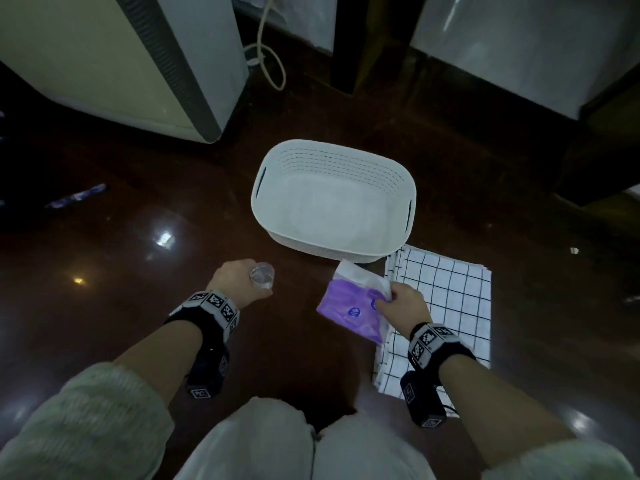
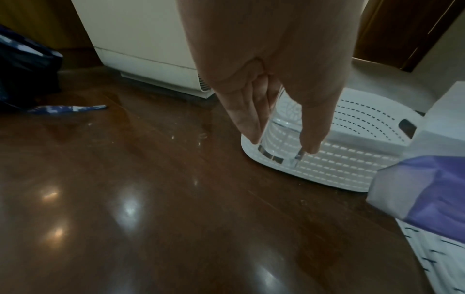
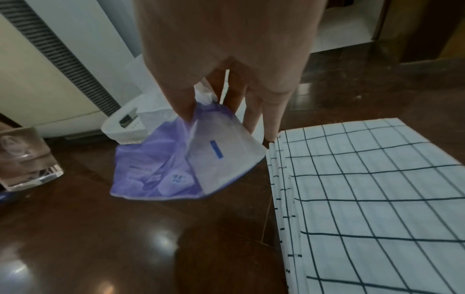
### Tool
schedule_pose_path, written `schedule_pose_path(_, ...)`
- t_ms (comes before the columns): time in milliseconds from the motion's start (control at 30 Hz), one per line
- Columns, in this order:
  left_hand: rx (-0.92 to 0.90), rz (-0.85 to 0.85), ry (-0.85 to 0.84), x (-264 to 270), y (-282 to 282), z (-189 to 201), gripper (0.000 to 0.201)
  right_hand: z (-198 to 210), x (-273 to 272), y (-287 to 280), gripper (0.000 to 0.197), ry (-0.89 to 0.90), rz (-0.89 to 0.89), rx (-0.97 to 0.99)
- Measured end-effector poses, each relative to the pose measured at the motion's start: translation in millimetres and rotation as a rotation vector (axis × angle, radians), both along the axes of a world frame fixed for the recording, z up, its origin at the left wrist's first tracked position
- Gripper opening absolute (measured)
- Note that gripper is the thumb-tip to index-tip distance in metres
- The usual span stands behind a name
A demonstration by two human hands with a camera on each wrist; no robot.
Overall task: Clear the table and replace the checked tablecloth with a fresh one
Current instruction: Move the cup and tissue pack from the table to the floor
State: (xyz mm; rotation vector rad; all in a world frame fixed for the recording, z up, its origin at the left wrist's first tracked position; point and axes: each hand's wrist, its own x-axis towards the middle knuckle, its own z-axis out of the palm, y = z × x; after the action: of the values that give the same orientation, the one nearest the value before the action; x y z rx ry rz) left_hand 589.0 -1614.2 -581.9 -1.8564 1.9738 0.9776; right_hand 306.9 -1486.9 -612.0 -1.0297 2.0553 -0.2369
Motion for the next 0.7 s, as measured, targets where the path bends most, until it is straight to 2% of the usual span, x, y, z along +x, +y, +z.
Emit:
schedule_pose_path(167,-0.040,-0.019,0.045,-7.3,-18.8,-64.8,0.037,-70.1,0.2,-18.3,0.021,0.032,0.119,-0.061)
schedule_pose_path(267,-0.066,-0.027,0.063,-10.2,-25.8,-87.7,0.036,-94.8,5.8,-28.5,0.019,0.039,0.175,-0.164)
schedule_pose_path(367,-0.074,-0.013,0.072,-9.2,-24.5,-95.8,0.036,-100.5,14.5,-31.2,0.016,0.140,0.185,-0.293)
schedule_pose_path(467,-0.059,0.012,0.088,-6.9,-16.8,-101.2,0.035,-104.6,23.2,-30.1,0.013,0.248,0.198,-0.325)
schedule_pose_path(600,-0.051,0.009,0.105,-9.7,-12.4,-112.2,0.035,-106.8,25.5,-30.9,0.021,0.171,0.154,-0.215)
schedule_pose_path(700,-0.045,0.017,0.109,-16.0,-10.0,-118.5,0.036,-107.6,25.3,-25.5,0.022,0.199,0.164,-0.130)
